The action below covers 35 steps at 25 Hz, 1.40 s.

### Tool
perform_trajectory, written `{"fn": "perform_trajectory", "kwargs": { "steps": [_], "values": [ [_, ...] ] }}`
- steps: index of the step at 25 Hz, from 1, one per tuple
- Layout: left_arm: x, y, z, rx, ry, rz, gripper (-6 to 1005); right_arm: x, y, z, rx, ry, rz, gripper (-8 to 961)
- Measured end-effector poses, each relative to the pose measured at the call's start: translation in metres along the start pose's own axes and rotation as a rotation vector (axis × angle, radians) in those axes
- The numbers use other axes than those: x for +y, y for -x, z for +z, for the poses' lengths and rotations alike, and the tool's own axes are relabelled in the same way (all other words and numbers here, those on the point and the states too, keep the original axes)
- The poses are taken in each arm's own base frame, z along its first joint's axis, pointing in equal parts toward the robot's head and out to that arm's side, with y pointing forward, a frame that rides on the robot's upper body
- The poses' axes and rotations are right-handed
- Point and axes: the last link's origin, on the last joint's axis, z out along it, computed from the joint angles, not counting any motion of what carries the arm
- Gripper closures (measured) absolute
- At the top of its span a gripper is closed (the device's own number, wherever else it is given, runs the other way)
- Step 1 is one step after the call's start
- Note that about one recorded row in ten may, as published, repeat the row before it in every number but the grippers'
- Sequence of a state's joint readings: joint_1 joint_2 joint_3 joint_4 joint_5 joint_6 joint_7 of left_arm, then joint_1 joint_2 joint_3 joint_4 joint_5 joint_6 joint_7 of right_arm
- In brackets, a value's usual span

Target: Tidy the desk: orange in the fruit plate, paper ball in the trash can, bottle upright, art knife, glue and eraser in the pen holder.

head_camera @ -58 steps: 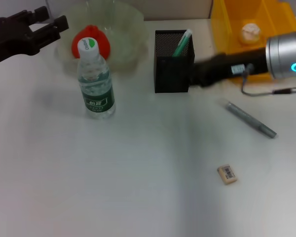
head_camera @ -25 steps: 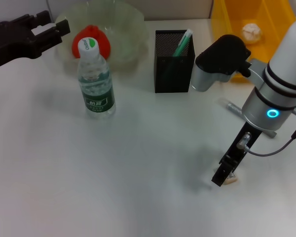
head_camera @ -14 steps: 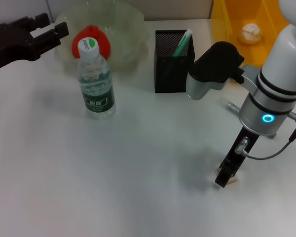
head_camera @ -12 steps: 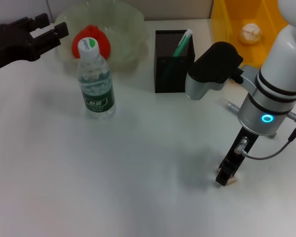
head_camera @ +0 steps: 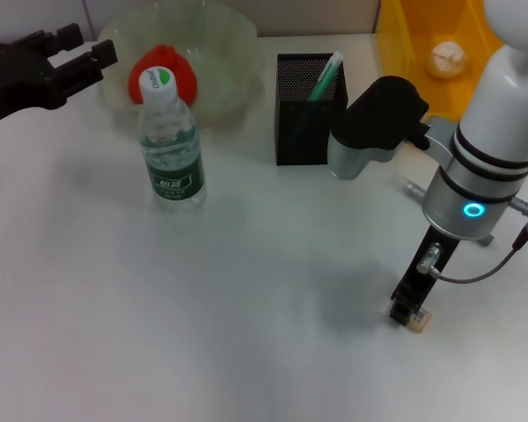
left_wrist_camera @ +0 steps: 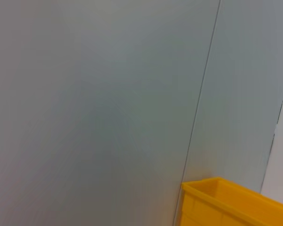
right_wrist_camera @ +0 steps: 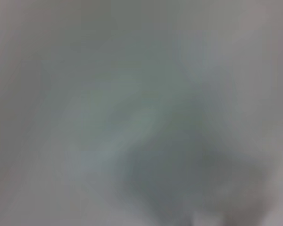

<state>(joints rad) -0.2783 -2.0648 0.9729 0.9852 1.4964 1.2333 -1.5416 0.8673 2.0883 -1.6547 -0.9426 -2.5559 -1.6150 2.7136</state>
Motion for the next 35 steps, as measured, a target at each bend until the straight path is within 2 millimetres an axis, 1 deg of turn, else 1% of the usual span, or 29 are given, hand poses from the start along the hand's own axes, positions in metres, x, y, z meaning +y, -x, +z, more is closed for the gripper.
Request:
{"fn": "perform_trajectory", "kwargs": {
  "steps": [2,3,4,5,6,7,8,9,12,13,14,16,18,19,20,22,23,24,27,28,29,33,35],
  "values": [
    [-0.001,0.000,-0.001,0.002,-0.004,0.000,402,-0.002,-0.001,-0.001,-0.008,0.003,0.003,700],
    [-0.001,-0.001,-0.001,0.005,-0.007,0.000,402,-0.006,-0.004,-0.008,-0.035,0.027,0.013,700],
    [-0.001,-0.001,-0.001,0.005,-0.007,0.000,402,-0.006,-0.004,-0.008,-0.035,0.027,0.013,697],
    [-0.002,-0.002,-0.002,0.008,-0.008,0.002,402,-0.014,-0.009,-0.020,-0.106,0.074,0.033,694],
    [-0.002,-0.002,-0.002,0.008,-0.008,0.002,402,-0.014,-0.009,-0.020,-0.106,0.074,0.033,690],
    [-0.002,-0.003,-0.001,0.009,-0.008,0.003,402,-0.023,-0.013,-0.030,-0.172,0.103,0.052,687],
    [-0.003,-0.004,-0.001,0.013,-0.010,0.004,402,-0.039,-0.021,-0.048,-0.316,0.156,0.085,684],
    [-0.003,-0.004,-0.001,0.013,-0.010,0.004,402,-0.039,-0.021,-0.048,-0.316,0.156,0.085,681],
    [-0.005,-0.006,-0.002,0.021,-0.018,0.004,402,-0.062,-0.034,-0.069,-0.574,0.229,0.132,671],
    [-0.006,-0.007,-0.004,0.026,-0.025,0.002,402,-0.076,-0.039,-0.076,-0.758,0.259,0.151,668],
    [-0.006,-0.007,-0.004,0.026,-0.025,0.002,402,-0.076,-0.039,-0.076,-0.758,0.259,0.151,665],
    [-0.007,-0.006,-0.004,0.031,-0.032,0.000,402,-0.090,-0.042,-0.076,-0.937,0.266,0.179,658],
    [-0.009,-0.006,-0.005,0.034,-0.041,0.001,402,-0.103,-0.041,-0.067,-1.141,0.254,0.202,652],
    [-0.009,-0.006,-0.005,0.034,-0.041,0.001,402,-0.103,-0.041,-0.067,-1.141,0.254,0.202,648],
    [-0.010,-0.006,-0.006,0.034,-0.044,0.003,402,-0.108,-0.035,-0.057,-1.201,0.223,0.199,645],
    [-0.010,-0.007,-0.006,0.039,-0.049,0.012,402,-0.109,-0.032,-0.053,-1.211,0.200,0.194,639],
    [-0.011,-0.006,-0.007,0.045,-0.052,0.020,402,-0.108,-0.023,-0.045,-1.220,0.149,0.168,636],
    [-0.011,-0.006,-0.007,0.045,-0.052,0.020,402,-0.107,-0.017,-0.041,-1.219,0.128,0.154,632],
    [-0.012,-0.005,-0.006,0.055,-0.054,0.026,402,-0.104,-0.008,-0.035,-1.213,0.099,0.127,623],
    [-0.013,-0.005,-0.006,0.060,-0.058,0.029,402,-0.101,0.003,-0.031,-1.204,0.084,0.104,619],
    [-0.013,-0.005,-0.006,0.060,-0.058,0.029,402,-0.101,0.003,-0.031,-1.204,0.084,0.104,616],
    [-0.015,-0.003,-0.006,0.052,-0.061,0.017,402,-0.098,0.018,-0.032,-1.201,0.051,0.059,603],
    [-0.016,-0.003,-0.006,0.050,-0.062,0.015,402,-0.098,0.020,-0.033,-1.202,0.047,0.055,597]
  ]
}}
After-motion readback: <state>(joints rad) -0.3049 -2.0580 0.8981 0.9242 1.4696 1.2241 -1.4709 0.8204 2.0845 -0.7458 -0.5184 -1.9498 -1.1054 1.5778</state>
